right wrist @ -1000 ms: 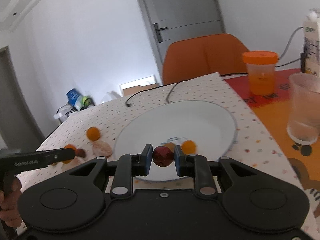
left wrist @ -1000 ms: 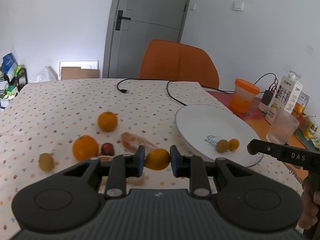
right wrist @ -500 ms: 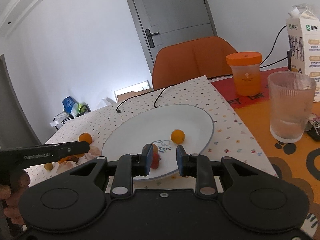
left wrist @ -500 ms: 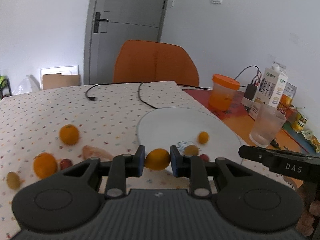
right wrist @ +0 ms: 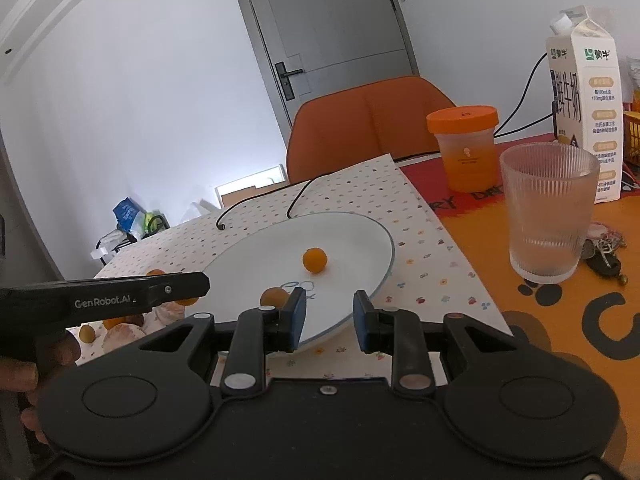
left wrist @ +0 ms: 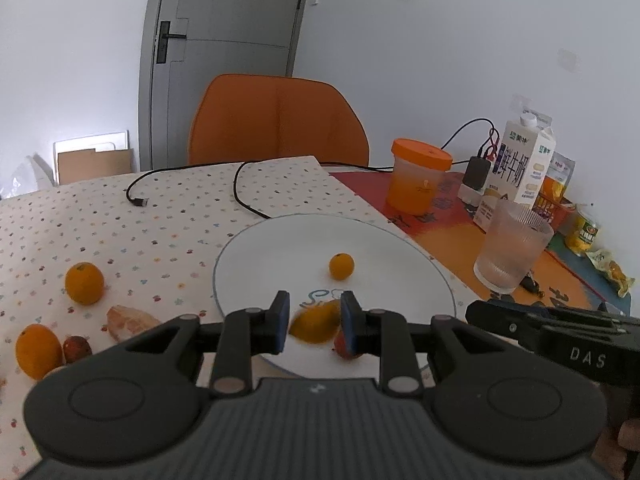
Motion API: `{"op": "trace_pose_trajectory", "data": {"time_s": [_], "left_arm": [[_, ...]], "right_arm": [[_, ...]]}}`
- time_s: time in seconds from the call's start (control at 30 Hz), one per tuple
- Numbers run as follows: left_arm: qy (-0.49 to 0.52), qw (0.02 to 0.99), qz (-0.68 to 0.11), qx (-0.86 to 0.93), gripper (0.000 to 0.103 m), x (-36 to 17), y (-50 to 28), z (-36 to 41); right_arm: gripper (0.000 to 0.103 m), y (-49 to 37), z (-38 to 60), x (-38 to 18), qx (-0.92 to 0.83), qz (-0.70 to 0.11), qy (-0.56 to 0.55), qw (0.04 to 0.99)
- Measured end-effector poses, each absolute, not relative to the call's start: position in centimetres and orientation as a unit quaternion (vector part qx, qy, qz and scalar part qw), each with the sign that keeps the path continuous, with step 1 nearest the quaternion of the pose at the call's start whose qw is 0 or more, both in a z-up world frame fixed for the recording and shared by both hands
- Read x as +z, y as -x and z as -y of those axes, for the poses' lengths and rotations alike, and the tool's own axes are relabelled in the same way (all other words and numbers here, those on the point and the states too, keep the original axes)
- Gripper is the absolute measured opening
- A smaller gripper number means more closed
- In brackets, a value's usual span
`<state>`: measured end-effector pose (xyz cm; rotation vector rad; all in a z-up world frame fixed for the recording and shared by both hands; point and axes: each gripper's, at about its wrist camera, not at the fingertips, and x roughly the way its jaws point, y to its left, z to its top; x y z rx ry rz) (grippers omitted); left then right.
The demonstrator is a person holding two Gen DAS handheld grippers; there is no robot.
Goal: Organize fruits
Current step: 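Carry both fruits onto the white plate and open both tools to release, then move both open tools back from the plate toward the remaining fruit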
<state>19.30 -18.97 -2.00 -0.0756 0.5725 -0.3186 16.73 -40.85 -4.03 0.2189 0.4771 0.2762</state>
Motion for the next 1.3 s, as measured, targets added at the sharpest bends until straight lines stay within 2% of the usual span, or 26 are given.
{"op": "trace_pose_trajectory", "data": {"time_s": [0.2, 0.27, 0.37, 0.43, 0.6, 0.77, 0.87, 0.93, 0.97, 1.03, 1.3], "left_arm": [[0.031, 0.949, -0.287, -0.130, 0.037, -1.8, -19.1, 17.8], [0.033, 0.950, -0.287, -0.119, 0.048, -1.7, -18.8, 17.2], [0.026, 0.954, -0.280, -0.105, 0.059, -1.5, -18.3, 16.3], [0.020, 0.956, -0.278, -0.093, 0.064, -1.4, -18.1, 15.7], [0.025, 0.959, -0.272, -0.073, 0.076, -1.1, -17.5, 13.9], [0.032, 0.958, -0.278, -0.058, 0.082, -1.3, -16.8, 12.2], [0.030, 0.958, -0.280, -0.047, 0.086, -1.5, -16.3, 11.3], [0.034, 0.958, -0.280, -0.044, 0.089, -1.5, -15.9, 10.7], [0.038, 0.957, -0.284, -0.045, 0.094, -1.5, -15.7, 10.3], [0.048, 0.952, -0.298, -0.043, 0.096, -1.6, -15.5, 9.7], [0.070, 0.954, -0.293, 0.004, 0.099, -1.4, -13.3, 7.8]], "right_arm": [[0.032, -16.7, 40.5, -4.3, 0.145, -0.232, -0.112, 0.955], [0.032, -16.9, 40.2, -4.4, 0.147, -0.235, -0.112, 0.954], [0.033, -17.0, 39.8, -4.5, 0.156, -0.236, -0.117, 0.952], [0.038, -16.9, 39.4, -4.4, 0.158, -0.234, -0.117, 0.952], [0.043, -16.9, 38.4, -4.4, 0.166, -0.235, -0.110, 0.951], [0.057, -16.8, 37.3, -4.3, 0.175, -0.232, -0.103, 0.951], [0.077, -16.6, 36.5, -4.1, 0.185, -0.226, -0.098, 0.951], [0.095, -16.4, 36.1, -3.9, 0.186, -0.219, -0.098, 0.953], [0.097, -16.4, 35.8, -3.8, 0.188, -0.216, -0.097, 0.953], [0.103, -16.2, 35.4, -3.7, 0.192, -0.211, -0.096, 0.954], [0.103, -16.2, 34.9, -3.6, 0.204, -0.220, -0.101, 0.949]]}}
